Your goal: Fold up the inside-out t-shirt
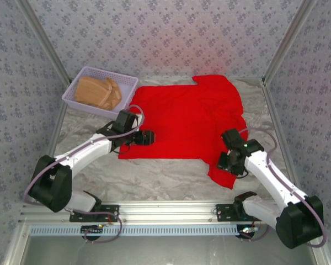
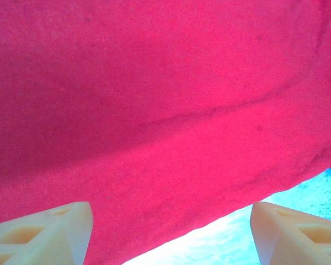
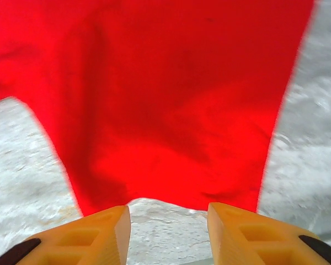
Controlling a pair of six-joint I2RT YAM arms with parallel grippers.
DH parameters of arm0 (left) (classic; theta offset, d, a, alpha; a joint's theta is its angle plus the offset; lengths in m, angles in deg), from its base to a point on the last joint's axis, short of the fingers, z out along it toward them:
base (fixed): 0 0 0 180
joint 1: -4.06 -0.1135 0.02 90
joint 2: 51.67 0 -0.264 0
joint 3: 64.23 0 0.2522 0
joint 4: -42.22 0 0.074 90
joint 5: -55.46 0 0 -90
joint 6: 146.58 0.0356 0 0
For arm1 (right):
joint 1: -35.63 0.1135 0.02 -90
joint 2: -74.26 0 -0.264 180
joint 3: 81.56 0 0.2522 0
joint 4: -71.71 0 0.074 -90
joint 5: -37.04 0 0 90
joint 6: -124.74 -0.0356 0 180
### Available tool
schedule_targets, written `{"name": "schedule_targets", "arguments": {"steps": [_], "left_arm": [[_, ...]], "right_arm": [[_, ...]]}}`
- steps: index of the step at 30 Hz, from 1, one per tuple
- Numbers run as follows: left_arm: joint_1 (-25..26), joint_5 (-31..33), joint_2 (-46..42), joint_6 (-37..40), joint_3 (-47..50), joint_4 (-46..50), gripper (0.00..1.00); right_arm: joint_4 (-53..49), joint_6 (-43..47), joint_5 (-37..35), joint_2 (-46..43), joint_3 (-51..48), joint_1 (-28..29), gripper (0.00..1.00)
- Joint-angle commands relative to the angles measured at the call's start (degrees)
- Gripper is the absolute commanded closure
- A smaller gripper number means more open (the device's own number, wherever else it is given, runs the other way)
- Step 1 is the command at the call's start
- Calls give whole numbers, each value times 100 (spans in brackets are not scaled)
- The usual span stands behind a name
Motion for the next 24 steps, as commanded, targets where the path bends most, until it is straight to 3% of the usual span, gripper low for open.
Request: {"name": "schedule_targets", "arguments": {"steps": [1,5,10,24], "left_arm": [[-1,-207,-222,-47,106,-82,25],[-3,-324,-345,-43,113,-152,25],[0,-429,-352,32,-2,-164,25],[0,-608,-331,-20,-138,-267,25]], "right_arm": [[-497,-961,-430,-91,-176,-47,56],[-566,-1374,-178,114,-478,-217,56],[-288,-1836,-424,654,-567,-18,56],[52,-2281,-166,756,-757,41,57]]}}
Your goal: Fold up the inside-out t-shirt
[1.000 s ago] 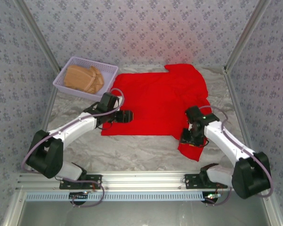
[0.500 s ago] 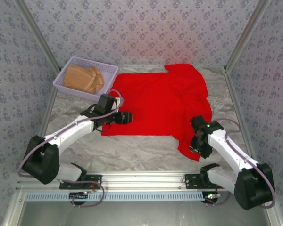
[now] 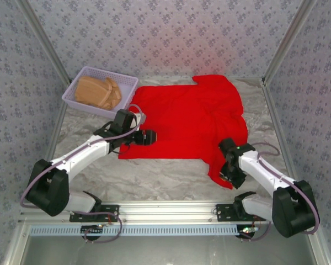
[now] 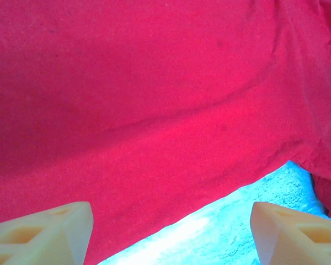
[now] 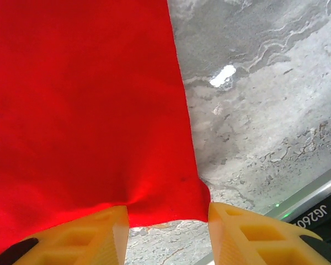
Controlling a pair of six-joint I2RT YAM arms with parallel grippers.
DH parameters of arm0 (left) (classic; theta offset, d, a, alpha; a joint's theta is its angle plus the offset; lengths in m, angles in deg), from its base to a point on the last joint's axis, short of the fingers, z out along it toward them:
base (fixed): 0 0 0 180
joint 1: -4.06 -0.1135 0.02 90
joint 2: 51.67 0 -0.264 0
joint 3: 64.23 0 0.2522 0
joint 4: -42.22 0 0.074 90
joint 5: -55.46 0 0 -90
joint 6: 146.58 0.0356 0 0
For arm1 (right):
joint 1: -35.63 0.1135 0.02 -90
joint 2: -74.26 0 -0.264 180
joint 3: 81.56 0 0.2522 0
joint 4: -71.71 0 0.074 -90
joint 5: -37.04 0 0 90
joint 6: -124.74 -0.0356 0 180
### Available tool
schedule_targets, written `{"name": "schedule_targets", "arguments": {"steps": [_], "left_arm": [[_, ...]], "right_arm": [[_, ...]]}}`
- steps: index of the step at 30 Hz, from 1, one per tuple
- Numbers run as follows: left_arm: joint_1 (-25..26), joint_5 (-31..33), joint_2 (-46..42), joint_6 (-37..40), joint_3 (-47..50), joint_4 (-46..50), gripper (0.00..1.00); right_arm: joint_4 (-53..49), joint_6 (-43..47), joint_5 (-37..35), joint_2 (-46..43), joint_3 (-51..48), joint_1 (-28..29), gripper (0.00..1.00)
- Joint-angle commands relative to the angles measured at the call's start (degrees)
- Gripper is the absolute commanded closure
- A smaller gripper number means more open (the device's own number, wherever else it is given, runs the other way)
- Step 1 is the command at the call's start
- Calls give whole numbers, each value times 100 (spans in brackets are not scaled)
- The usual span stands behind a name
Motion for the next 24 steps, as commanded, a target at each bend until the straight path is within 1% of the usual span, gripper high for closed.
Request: {"name": "schedule_targets", "arguments": {"steps": [1,3,6,8,9,13,14,16,19,24], "left_arm": [[-1,-159,-115,-16,-177,-125,25],[-1,-189,-93,-16,-206,-126,25],[-1,-239,-84,-16,-250,-107,25],[-2,-288,-92,-20,-250,-129,25],[-5,-309,-104,-29,-249,-143,25],[1,-389,-114,-42,-284,-143,25],[0,-409,-125,-49,-289,-151,25],[-4,-459,-148,-51,-285,-177,25],[-4,-508,-168,-68,-287,-212,25],[2,-609,-163,-86,-289,-239,25]], "right_arm": [[16,-323,-26,33,-1,24,57],[98,-682,-216,44,21,142,57],[-34,-895,-387,14,28,198,57],[0,-1040,-411,-44,-3,219,57],[-43,-1275,-437,-54,-11,299,58],[-165,-1693,-480,-78,-34,528,57],[-123,-1805,-374,-104,-87,547,58],[-85,-2081,-355,-105,-139,753,58],[-148,-2202,-443,38,-143,846,58],[-58,-2402,-377,91,-158,1018,60]]}}
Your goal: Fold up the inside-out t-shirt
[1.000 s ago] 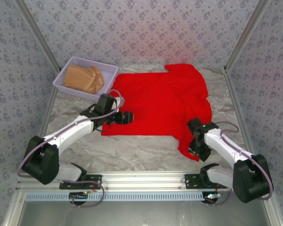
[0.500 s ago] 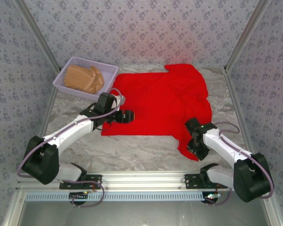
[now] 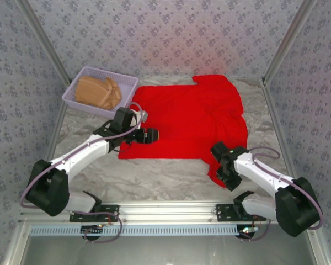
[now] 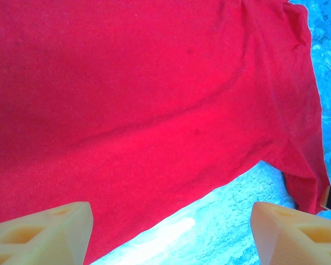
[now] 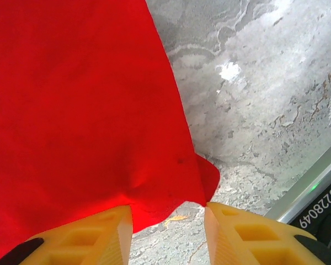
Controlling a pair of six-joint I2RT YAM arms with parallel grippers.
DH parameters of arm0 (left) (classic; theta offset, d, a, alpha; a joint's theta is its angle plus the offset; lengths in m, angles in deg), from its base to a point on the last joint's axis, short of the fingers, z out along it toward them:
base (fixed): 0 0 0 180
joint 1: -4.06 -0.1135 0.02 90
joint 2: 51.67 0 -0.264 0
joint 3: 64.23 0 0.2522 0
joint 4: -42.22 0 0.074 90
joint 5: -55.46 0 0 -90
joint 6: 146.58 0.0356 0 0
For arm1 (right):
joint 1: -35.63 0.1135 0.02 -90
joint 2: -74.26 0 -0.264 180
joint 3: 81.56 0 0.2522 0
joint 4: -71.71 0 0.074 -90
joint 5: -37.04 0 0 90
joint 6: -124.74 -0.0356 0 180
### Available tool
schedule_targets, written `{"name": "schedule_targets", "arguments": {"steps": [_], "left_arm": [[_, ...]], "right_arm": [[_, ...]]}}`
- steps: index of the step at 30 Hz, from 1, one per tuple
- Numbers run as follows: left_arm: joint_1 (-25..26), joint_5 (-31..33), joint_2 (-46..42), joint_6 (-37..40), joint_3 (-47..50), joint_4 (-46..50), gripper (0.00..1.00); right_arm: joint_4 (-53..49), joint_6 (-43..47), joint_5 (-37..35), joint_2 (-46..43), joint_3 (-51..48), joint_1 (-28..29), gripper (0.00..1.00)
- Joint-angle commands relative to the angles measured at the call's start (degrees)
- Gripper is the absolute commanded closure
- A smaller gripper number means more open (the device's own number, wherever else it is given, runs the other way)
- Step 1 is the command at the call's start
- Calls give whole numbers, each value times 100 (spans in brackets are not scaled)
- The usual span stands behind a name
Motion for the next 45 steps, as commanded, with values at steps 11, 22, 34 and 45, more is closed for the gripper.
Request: {"name": "schedule_targets", "arguments": {"steps": [11,22,34,45], "left_arm": [[4,-213,-149,-32,-158,-150,25],[11,46,-135,-25,89,-73,25],[-94,2191,-761,-265,1071,946,25],[-899,2750,-1266,-597,1883,1393,29]], "right_arm": [[729,-635,-24,352,-451,260,66],[779,100,-651,-301,-377,-196,97],[-92,913,-1004,-1734,-243,36,100],[338,1901,-1068,-1790,-19,-1,100]]}}
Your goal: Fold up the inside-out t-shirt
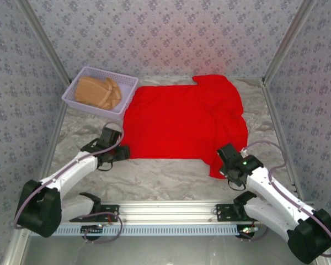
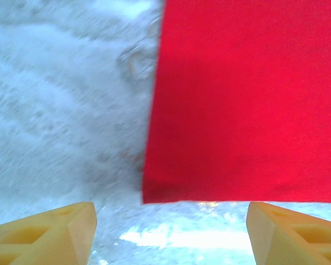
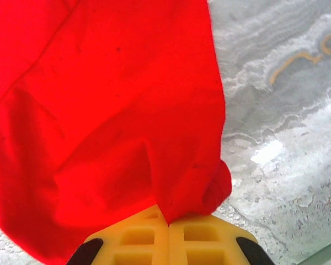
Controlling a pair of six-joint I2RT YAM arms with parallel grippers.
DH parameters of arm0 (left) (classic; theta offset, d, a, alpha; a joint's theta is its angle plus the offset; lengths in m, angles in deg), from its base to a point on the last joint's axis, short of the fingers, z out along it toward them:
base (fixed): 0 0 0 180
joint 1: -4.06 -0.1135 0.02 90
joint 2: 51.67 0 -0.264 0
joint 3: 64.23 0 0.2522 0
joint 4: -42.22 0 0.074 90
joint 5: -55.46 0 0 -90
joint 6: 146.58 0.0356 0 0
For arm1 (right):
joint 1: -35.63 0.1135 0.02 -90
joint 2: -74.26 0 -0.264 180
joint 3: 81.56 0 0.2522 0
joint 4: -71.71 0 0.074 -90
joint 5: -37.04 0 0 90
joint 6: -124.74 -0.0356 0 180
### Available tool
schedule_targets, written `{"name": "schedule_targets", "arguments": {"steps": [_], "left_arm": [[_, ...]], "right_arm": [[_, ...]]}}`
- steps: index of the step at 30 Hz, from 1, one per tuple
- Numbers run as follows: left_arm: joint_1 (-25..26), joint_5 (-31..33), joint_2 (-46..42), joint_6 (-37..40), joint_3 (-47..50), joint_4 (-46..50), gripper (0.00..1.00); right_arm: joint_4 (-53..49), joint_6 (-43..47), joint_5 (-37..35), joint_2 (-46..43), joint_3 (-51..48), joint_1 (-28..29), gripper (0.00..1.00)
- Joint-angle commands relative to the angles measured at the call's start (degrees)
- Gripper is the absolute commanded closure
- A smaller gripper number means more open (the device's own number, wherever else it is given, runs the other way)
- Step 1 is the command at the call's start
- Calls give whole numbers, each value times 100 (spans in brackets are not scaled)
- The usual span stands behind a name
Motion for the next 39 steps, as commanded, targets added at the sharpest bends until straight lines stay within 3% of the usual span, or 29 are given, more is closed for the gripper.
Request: {"name": "schedule_targets", "arguments": {"steps": [1,6,12,21,28,34,39], "left_arm": [[-131,142,87,-92,107,68,30],[-134,-187,646,-64,-67,-399,38],[-125,-399,1066,-21,-92,-596,56],[-125,-593,1182,45,-26,-853,80],[-124,-767,749,45,57,-507,100],[-125,-868,58,-39,150,-49,100],[-101,-1115,-130,-134,202,43,100]], "right_arm": [[68,456,-136,-46,179,-34,100],[85,741,-118,-23,287,-131,100],[-154,898,-223,-173,439,-244,100],[-608,651,-374,-525,466,-237,100],[-1672,117,-579,-1185,901,-74,100],[-2583,7,-958,-1667,1592,-43,100],[-2609,177,-727,-1722,1695,-46,100]]}}
